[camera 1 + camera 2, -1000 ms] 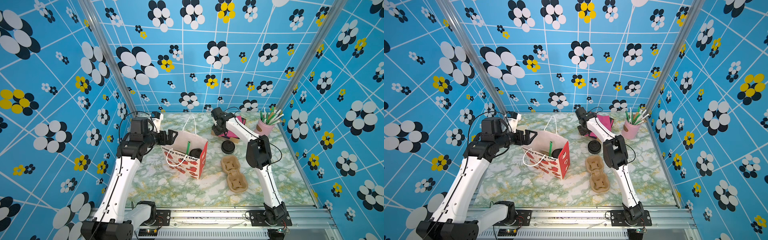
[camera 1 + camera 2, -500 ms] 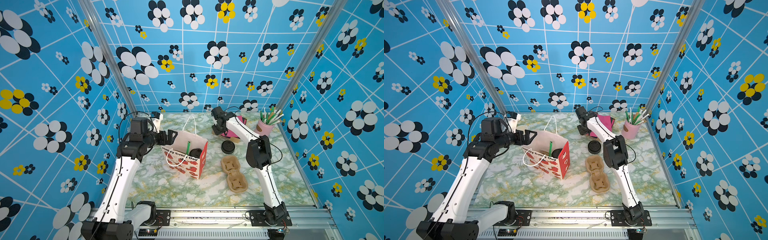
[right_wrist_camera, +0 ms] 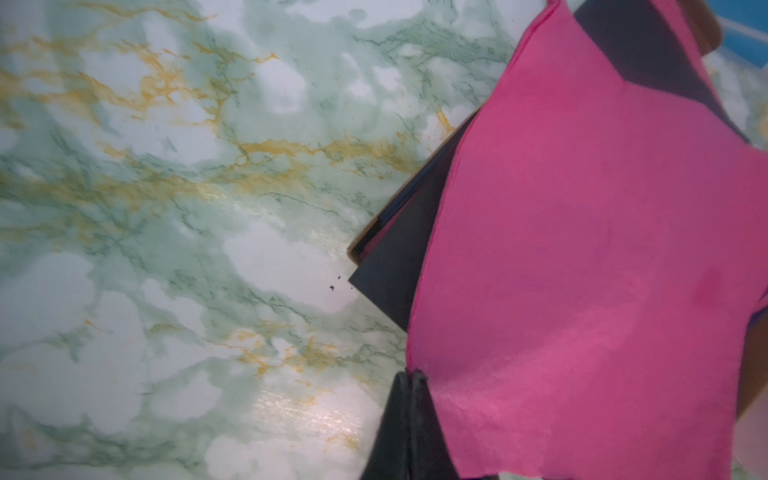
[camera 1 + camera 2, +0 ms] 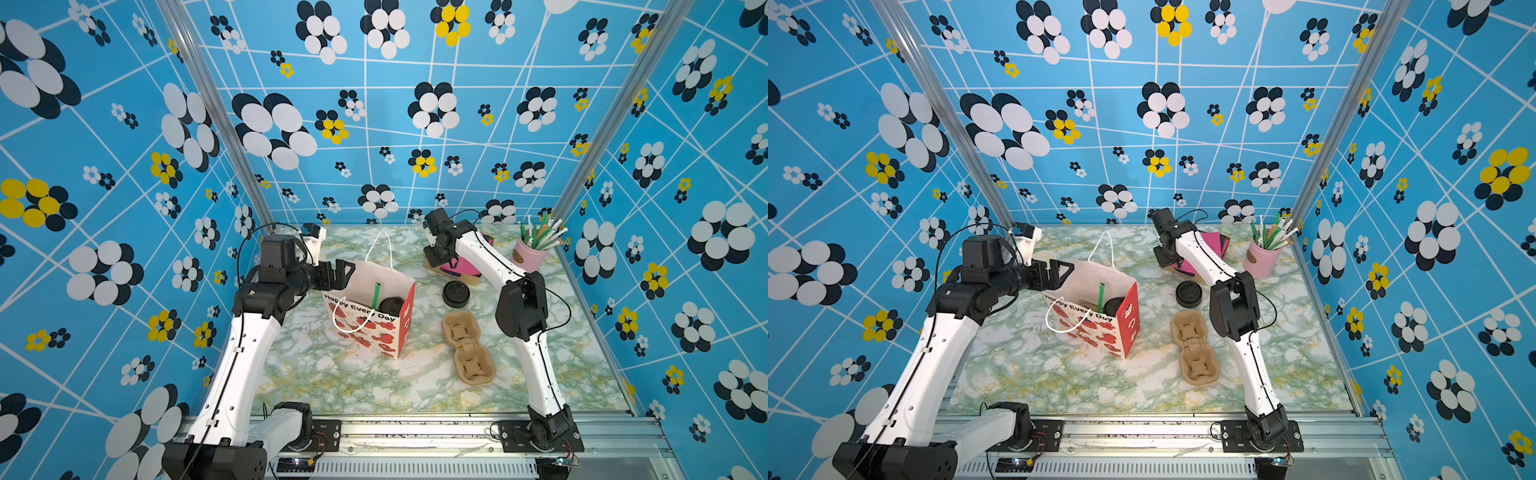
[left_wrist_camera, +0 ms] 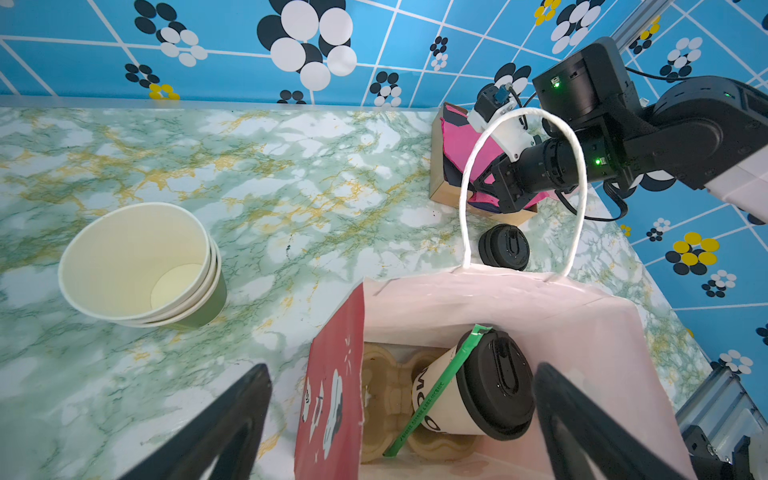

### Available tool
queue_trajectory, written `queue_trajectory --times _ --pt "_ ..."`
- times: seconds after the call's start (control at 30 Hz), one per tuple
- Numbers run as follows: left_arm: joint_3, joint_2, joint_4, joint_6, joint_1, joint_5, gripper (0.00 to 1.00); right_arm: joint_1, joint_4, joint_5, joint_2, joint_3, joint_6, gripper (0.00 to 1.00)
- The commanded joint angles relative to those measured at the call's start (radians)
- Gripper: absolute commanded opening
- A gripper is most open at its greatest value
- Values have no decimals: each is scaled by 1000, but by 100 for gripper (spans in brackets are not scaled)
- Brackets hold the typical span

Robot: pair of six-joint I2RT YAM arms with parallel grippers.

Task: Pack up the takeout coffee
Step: 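Lower the right gripper and pinch the top pink napkin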

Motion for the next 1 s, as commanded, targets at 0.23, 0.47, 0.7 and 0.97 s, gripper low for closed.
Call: queue_trajectory --times 0.23,0.47,0.7,0.97 --pt "-6 -24 9 8 14 21 99 -9 -35 -91 -36 62 38 0" --pt "-4 -27 7 6 14 22 99 -26 30 -196 -115 33 99 0" --pt "-6 -27 7 5 16 22 99 -63 132 -171 -234 -99 131 0" --pt "-6 -29 6 3 15 24 99 -134 214 -148 -298 -252 170 0"
